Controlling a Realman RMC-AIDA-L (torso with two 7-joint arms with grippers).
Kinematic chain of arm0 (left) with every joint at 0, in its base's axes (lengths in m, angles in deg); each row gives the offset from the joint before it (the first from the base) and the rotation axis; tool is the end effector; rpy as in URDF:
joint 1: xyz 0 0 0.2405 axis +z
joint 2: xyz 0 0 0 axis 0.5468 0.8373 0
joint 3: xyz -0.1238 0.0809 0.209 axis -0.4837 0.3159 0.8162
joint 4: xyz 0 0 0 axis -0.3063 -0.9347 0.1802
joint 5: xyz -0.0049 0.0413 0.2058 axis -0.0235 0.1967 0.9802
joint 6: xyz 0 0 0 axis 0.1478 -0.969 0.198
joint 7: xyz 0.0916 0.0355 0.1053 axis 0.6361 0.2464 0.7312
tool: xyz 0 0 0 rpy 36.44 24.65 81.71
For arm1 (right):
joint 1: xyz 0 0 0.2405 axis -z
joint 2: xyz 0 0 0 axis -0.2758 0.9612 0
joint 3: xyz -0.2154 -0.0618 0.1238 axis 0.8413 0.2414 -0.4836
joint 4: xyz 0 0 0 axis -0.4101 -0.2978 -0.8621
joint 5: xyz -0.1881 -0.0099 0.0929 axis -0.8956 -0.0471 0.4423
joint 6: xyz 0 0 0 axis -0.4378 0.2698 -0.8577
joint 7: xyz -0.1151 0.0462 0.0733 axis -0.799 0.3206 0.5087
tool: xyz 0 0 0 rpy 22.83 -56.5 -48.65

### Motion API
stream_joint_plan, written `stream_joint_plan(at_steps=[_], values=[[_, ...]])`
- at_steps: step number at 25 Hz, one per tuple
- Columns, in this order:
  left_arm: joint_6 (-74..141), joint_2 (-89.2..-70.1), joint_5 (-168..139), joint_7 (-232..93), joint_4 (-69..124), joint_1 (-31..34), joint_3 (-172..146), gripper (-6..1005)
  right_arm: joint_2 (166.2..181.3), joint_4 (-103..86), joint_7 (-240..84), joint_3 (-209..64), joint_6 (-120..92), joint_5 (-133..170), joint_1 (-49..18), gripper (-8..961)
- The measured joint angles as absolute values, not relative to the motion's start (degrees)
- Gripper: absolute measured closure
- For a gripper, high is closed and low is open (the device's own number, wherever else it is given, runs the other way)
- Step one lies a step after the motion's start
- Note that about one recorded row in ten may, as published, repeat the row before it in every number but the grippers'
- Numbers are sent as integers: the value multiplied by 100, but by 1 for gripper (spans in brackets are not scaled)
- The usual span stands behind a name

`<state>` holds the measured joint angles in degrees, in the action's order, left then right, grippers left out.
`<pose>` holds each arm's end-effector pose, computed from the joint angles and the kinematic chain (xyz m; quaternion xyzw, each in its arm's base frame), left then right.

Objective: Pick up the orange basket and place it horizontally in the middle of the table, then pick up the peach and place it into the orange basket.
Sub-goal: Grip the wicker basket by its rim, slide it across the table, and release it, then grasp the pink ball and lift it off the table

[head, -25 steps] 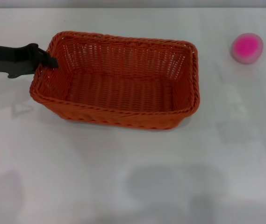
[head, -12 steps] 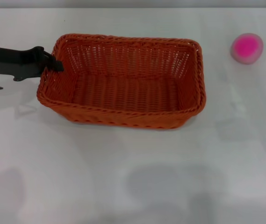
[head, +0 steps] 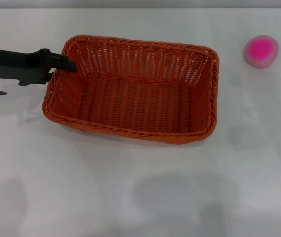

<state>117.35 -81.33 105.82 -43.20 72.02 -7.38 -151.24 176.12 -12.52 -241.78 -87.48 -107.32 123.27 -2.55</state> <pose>-0.2438 0.3957 0.0090 -0.7310 -0.6594 -0.1178 0.1302 0.3722 0.2754 0.0530 -0.6466 0.2001 0.3459 0.6498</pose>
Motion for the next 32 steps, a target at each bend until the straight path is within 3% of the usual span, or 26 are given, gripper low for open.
stream_joint_plan(at_steps=[11, 20, 25, 28, 32], values=[[11782, -8128, 10508, -3822, 7238, -632, -15188, 254, 17598, -1176, -24152, -8701, -10762, 12265, -216, 258], [11601, -8105, 9241, -1813, 7724, 271, -15270, 258, 17581, 38, -22530, -8292, -10343, 12226, -188, 258], [11626, -8214, 8110, 63, 7971, 1001, -15294, 258, 17536, 1352, -20774, -7132, -9513, 12223, -223, 258], [11644, -8348, 7153, 1470, 7894, 1493, -15283, 258, 17393, 1923, -19808, -6271, -9143, 12202, -214, 258], [11834, -8363, 5965, 3017, 7143, 1800, -15234, 257, 17052, 2340, -18709, -5264, -9052, 12135, -239, 258]])
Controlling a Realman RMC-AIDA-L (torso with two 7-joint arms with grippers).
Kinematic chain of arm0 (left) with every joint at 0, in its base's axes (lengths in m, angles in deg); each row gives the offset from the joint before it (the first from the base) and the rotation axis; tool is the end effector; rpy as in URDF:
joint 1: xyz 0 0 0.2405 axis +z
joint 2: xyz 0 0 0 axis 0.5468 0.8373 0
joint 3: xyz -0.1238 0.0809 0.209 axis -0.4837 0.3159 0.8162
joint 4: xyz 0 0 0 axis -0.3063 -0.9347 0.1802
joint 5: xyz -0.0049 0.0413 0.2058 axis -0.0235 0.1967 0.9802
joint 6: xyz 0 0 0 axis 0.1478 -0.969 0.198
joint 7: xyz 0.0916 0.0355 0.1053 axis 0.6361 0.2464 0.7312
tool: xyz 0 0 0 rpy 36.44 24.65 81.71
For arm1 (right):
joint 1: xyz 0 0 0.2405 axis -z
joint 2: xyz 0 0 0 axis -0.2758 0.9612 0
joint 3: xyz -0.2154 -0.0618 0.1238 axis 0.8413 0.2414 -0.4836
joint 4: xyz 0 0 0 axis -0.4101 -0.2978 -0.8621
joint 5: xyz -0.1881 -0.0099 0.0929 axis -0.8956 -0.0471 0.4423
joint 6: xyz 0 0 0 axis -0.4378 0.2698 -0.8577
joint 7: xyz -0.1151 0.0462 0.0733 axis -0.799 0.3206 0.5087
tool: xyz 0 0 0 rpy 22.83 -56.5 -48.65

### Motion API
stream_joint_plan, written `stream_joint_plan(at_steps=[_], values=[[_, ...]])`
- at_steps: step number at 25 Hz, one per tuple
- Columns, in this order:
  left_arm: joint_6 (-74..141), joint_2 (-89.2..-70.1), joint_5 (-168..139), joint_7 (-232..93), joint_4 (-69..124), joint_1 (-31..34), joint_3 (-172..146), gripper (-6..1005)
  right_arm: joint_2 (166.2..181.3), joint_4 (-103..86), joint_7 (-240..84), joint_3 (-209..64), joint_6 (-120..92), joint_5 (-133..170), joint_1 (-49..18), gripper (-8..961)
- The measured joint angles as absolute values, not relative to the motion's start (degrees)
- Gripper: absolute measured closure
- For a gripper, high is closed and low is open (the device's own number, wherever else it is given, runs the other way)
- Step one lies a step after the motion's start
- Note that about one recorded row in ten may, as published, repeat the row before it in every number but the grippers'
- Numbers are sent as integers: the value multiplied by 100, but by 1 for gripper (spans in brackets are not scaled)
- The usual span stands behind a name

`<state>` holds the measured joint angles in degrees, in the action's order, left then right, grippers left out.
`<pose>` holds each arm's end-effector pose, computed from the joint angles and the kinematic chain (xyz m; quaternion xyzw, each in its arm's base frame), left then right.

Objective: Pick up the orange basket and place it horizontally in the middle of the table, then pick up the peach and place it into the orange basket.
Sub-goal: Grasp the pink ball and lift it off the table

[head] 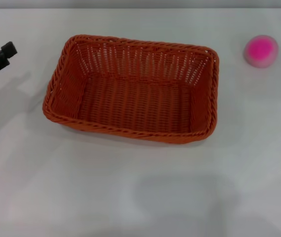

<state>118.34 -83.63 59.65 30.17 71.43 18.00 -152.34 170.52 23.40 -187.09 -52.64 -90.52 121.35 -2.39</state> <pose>-0.3134 0.3126 0.0492 -0.8210 -0.3140 -0.3503 0.3235 0.3868 0.3259 0.1494 -0.7576 0.3166 0.2668 0.5047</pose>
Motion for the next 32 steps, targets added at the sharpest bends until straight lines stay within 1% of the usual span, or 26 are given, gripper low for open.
stream_joint_plan(at_steps=[2, 4, 9, 11, 15, 18, 23, 29, 32], values=[[11964, -8344, 5644, 3544, 6800, 1852, -15268, 257, 16913, 2496, -18272, -4887, -9039, 12038, -272, 258], [12046, -8342, 5439, 3998, 6611, 1951, -15278, 257, 16846, 2654, -17894, -4667, -9022, 11775, -363, 258], [12183, -8366, 4915, 4854, 6217, 2136, -15265, 257, 16828, 2870, -17045, -4604, -8892, 10415, -894, 257], [12264, -8357, 4825, 5053, 6028, 2130, -15273, 257, 16868, 2879, -16789, -4608, -8787, 9806, -1104, 256], [12314, -8367, 4807, 5313, 5938, 2133, -15275, 257, 17025, 2888, -16376, -4598, -8397, 8907, -1355, 250], [12323, -8369, 4789, 5352, 5925, 2133, -15275, 258, 17148, 2854, -16235, -4595, -8063, 8481, -1434, 251], [12330, -8358, 4784, 5384, 5878, 2117, -15271, 258, 17298, 2817, -16134, -4574, -7810, 8187, -1502, 255], [12331, -8359, 4781, 5568, 5868, 2109, -15250, 258, 17411, 2769, -16098, -4451, -7768, 8159, -1570, 259], [12331, -8367, 4779, 5571, 5866, 2097, -15237, 258, 17434, 2610, -16088, -4314, -7674, 8109, -1655, 262]])
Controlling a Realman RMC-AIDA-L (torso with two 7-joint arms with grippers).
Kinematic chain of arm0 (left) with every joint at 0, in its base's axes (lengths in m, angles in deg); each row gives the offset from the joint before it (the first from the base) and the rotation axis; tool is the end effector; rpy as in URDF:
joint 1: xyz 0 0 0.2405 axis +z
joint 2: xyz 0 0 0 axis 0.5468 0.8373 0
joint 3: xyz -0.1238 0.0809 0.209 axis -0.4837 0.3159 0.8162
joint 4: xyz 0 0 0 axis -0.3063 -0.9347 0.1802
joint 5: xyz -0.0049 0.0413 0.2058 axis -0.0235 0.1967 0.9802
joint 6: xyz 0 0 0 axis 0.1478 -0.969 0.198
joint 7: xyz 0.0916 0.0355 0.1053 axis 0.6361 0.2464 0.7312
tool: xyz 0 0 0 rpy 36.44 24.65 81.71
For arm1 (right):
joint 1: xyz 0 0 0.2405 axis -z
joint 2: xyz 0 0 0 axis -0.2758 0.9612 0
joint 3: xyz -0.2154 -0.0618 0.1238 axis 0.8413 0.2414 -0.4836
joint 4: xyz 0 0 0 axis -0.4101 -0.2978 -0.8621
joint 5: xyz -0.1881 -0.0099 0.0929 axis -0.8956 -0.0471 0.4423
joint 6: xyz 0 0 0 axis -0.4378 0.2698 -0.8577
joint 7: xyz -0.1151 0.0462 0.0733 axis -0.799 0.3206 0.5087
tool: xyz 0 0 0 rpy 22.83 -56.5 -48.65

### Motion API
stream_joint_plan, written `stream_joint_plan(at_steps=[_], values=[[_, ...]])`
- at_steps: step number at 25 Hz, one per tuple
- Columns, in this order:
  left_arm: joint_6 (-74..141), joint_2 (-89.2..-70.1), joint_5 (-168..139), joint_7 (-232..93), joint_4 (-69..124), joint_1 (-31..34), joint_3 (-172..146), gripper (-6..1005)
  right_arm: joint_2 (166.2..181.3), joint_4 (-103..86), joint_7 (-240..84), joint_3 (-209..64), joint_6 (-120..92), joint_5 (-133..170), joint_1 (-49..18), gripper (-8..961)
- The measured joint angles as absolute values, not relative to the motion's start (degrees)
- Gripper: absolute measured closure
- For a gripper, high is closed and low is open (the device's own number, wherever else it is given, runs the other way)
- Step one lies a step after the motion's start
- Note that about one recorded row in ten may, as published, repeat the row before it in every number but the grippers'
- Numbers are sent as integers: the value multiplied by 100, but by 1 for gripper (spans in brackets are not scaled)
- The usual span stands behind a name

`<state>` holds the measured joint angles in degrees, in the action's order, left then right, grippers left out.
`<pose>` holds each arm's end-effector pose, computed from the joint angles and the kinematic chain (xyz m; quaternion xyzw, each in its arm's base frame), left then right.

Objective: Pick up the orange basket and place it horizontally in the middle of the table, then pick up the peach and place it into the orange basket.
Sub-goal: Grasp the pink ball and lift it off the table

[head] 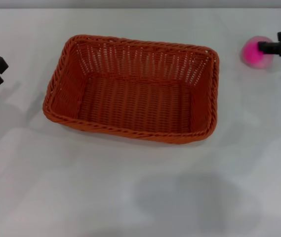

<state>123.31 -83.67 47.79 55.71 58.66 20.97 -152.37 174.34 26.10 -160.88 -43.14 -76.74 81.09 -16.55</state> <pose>-0.3335 0.2779 0.0327 -0.8062 -0.2304 -0.3729 0.3973 0.3532 0.3929 0.0680 -0.8391 0.3819 0.0350 0.3858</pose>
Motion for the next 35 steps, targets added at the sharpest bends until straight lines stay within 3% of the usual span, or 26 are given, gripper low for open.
stream_joint_plan(at_steps=[13, 24, 35], values=[[12340, -8362, 4774, 5579, 5865, 2093, -15265, 257, 17488, 2428, -16099, -4206, -7384, 7917, -1809, 272], [12331, -8373, 4774, 5580, 5860, 2060, -15268, 262, 17490, 2429, -16136, -4188, -7390, 7854, -1768, 729], [12336, -8371, 4774, 5580, 5834, 2063, -15258, 264, 17604, 3873, -16125, -4278, -8389, 8685, -1189, 786]])
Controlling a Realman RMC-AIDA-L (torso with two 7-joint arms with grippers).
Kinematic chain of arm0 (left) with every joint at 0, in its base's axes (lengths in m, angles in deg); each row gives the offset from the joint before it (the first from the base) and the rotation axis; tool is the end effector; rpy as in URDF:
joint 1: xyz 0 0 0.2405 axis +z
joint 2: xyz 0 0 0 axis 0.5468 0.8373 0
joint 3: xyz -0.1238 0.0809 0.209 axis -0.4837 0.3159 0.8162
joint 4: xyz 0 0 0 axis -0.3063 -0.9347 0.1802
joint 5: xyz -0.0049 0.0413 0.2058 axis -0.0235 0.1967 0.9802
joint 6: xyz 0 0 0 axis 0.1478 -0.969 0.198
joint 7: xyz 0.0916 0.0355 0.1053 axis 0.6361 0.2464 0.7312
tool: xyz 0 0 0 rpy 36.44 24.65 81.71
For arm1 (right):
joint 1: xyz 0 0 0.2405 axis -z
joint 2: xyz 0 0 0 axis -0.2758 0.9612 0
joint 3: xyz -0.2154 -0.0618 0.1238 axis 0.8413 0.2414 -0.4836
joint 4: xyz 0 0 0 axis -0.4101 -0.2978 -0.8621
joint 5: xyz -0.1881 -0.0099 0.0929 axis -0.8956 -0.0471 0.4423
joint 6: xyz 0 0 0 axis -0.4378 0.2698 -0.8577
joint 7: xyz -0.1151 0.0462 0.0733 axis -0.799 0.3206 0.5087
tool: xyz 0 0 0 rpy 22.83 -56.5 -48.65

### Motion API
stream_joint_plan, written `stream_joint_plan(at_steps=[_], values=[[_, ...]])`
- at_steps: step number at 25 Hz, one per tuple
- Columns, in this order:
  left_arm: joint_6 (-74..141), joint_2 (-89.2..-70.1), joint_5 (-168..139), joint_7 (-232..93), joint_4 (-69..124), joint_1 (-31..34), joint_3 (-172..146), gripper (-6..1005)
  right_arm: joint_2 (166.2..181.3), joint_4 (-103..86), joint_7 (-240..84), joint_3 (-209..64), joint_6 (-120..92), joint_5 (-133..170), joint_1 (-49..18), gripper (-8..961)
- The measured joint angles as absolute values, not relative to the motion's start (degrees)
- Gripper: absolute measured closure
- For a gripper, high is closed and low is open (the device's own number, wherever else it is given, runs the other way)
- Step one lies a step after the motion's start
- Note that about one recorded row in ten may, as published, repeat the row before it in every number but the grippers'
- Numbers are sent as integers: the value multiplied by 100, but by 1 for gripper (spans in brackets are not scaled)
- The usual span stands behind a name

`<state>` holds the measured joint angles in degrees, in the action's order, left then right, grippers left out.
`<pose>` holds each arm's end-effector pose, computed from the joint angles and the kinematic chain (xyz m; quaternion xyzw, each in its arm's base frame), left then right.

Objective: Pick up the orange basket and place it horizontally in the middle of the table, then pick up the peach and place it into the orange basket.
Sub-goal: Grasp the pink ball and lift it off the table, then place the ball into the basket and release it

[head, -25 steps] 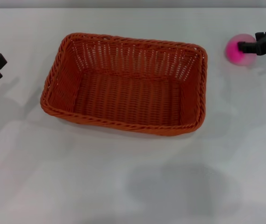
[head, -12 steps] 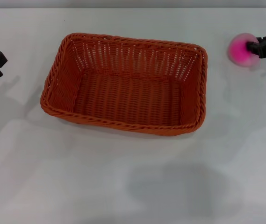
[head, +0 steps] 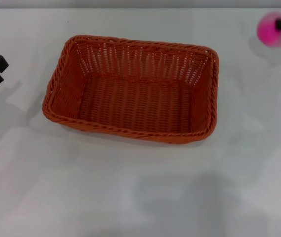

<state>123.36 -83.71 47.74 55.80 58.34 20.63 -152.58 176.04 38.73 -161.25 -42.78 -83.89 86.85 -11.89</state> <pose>-0.3324 0.2793 0.0322 -0.8053 -0.2302 -0.3752 0.3971 0.3342 0.3839 0.0981 -0.8437 0.3435 0.0824 0.4041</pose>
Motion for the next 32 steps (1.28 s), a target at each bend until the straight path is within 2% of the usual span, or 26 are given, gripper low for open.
stream_joint_plan(at_steps=[6, 8, 14, 32], values=[[12333, -8362, 4774, 5580, 5795, 2058, -15255, 264, 17599, 4600, -16136, -4232, -9154, 9835, -864, 827], [12331, -8362, 4774, 5580, 5790, 2054, -15255, 264, 17607, 4629, -16147, -4146, -9424, 10113, -840, 870], [12331, -8376, 4774, 5580, 5776, 2013, -15232, 263, 17626, 4541, -16215, -3340, -9729, 10558, -841, 908], [12407, -8374, 4775, 5580, 5686, 2019, -15230, 264, 17652, 3462, -16781, -1403, -9379, 11398, -1136, 911]])
